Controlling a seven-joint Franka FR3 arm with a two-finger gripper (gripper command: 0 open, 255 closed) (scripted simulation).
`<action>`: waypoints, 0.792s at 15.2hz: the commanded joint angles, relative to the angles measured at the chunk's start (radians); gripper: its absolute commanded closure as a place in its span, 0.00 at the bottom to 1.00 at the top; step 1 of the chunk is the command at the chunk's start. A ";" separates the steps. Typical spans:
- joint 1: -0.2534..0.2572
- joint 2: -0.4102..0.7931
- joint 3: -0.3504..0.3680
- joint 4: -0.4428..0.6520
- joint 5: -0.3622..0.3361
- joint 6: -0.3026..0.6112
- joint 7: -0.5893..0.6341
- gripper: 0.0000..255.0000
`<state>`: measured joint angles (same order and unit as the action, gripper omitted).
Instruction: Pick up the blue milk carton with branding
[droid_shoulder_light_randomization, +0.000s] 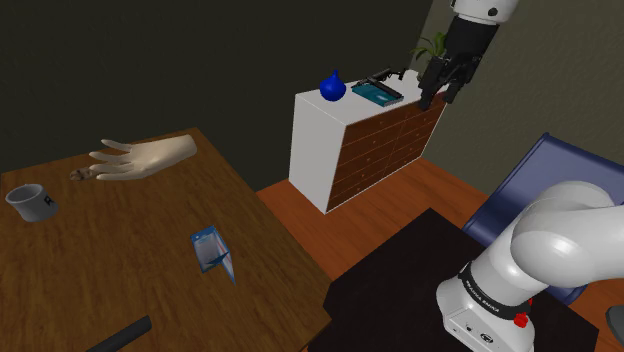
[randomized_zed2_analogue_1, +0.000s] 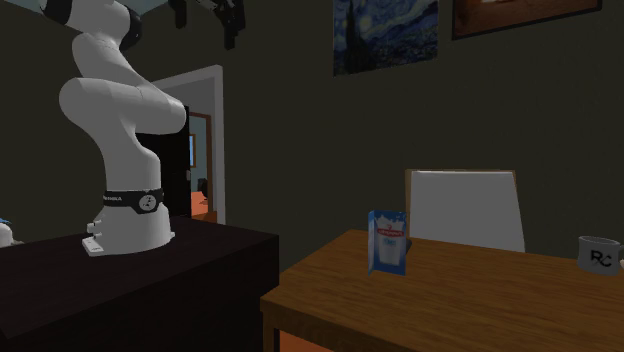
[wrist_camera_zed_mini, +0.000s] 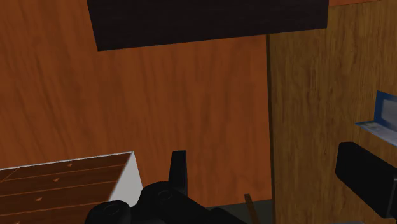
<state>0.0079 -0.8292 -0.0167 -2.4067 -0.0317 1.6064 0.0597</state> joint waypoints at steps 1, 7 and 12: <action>0.000 0.000 0.000 0.000 0.000 0.000 0.000 0.00; 0.039 0.073 0.106 -0.071 0.074 0.139 0.122 0.00; 0.069 0.174 0.197 -0.095 0.125 0.264 0.221 0.00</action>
<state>0.0724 -0.6776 0.1637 -2.4989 0.0847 1.8427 0.2618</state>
